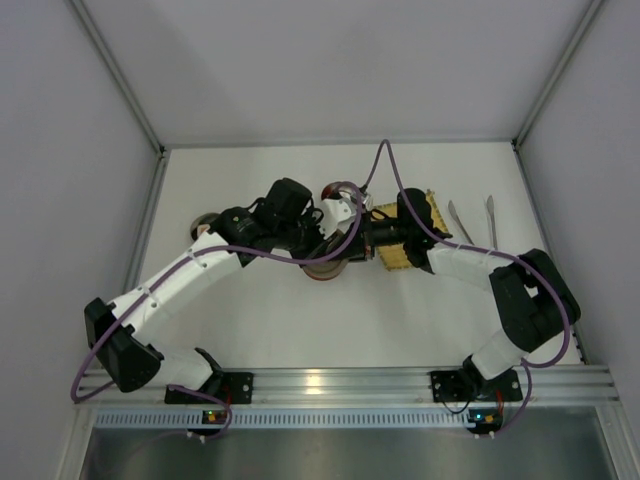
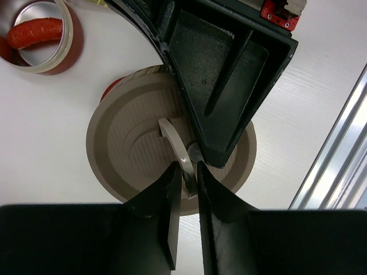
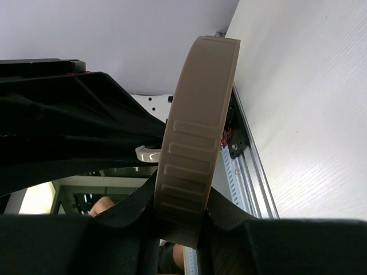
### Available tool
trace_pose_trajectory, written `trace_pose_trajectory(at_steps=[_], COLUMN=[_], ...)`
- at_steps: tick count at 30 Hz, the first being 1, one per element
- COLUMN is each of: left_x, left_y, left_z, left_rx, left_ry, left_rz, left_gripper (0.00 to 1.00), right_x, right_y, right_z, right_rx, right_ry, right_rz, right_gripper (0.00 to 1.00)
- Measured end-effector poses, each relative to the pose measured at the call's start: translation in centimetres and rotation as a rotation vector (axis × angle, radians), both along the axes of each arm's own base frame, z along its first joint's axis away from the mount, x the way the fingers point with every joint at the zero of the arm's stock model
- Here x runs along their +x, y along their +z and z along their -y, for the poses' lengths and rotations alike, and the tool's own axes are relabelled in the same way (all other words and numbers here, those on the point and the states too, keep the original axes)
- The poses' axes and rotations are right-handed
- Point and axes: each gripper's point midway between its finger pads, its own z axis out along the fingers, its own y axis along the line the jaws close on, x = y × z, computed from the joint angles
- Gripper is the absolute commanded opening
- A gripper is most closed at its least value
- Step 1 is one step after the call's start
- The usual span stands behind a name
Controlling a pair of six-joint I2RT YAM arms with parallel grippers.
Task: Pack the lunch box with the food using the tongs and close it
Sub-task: Adjust the box lid.
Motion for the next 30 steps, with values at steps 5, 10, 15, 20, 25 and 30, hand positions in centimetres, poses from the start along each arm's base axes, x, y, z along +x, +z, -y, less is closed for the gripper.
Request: trace_pose_trajectory(at_steps=[5, 10, 15, 20, 25, 30], left_x=[-0.03, -0.02, -0.04, -0.03, 0.0, 0.59], left_y=[-0.03, -0.12, -0.14, -0.14, -0.2, -0.14], left_z=[0.04, 0.06, 0.08, 0.11, 0.09, -0.49], left_rx=[-0.003, -0.006, -0.008, -0.013, -0.015, -0.031], left_ry=[0.005, 0.015, 0.021, 0.034, 0.044, 0.079], left_rz=[-0.007, -0.017, -0.022, -0.03, -0.038, -0.059], left_gripper=[0.14, 0.08, 0.06, 0.0, 0.0, 0.0], right_x=[-0.05, -0.05, -0.06, -0.08, -0.09, 0.2], right_y=[0.01, 0.0, 0.04, 0.06, -0.09, 0.64], right_z=[-0.02, -0.02, -0.02, -0.03, -0.01, -0.22], right_rx=[0.0, 0.0, 0.0, -0.001, -0.004, -0.017], right_ry=[0.002, 0.002, 0.001, 0.001, 0.003, 0.033], right_rz=[0.0, -0.002, -0.008, -0.015, -0.005, 0.059], right_gripper=[0.0, 0.0, 0.0, 0.0, 0.23, 0.64])
